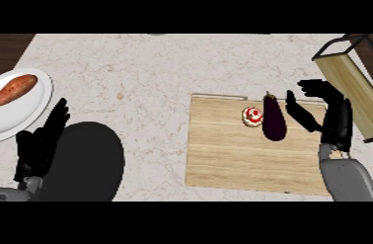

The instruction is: Pick the eggplant from the tray and place it in the tiered shelf

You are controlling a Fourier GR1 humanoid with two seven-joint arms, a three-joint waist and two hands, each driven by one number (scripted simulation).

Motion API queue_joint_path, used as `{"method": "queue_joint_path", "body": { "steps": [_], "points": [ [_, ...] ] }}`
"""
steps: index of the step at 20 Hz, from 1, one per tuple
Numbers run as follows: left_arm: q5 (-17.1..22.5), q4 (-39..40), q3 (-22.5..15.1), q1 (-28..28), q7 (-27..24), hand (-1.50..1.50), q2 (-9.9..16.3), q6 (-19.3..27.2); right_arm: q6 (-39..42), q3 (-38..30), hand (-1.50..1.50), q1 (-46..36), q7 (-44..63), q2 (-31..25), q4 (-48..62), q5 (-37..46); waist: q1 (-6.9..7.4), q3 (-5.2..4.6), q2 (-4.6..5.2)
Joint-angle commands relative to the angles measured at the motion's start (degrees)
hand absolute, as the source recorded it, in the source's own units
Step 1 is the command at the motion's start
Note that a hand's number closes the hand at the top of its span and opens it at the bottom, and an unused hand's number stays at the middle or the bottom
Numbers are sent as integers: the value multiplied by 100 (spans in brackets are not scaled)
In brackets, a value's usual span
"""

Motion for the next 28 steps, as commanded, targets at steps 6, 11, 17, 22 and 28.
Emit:
{"method": "queue_joint_path", "body": {
  "steps": [6, 11, 17, 22, 28],
  "points": [
    [526, -78, 272, 86, 321, 0, 155, -562, -1724, 809, -150, -956, 2706, 1204, 1152, 3523, 66, 40, -60],
    [501, -102, 333, 265, 158, 0, 193, -556, -371, 750, -150, -1176, 4355, 1029, 1488, 4927, -28, 15, -123],
    [444, -25, 286, 401, 34, 0, 105, -578, 2252, 999, -150, -2096, 6022, 1459, 1552, 5281, -3, 31, -128],
    [495, 22, 420, 310, 65, 0, 150, -603, 4168, 873, -150, -2554, 6481, 1470, 1896, 4795, -25, 52, -98],
    [500, -38, 484, 425, 11, 0, 118, -660, 5195, 770, -150, -2937, 6885, 1473, 2118, 4598, -21, 66, -69]
  ]
}}
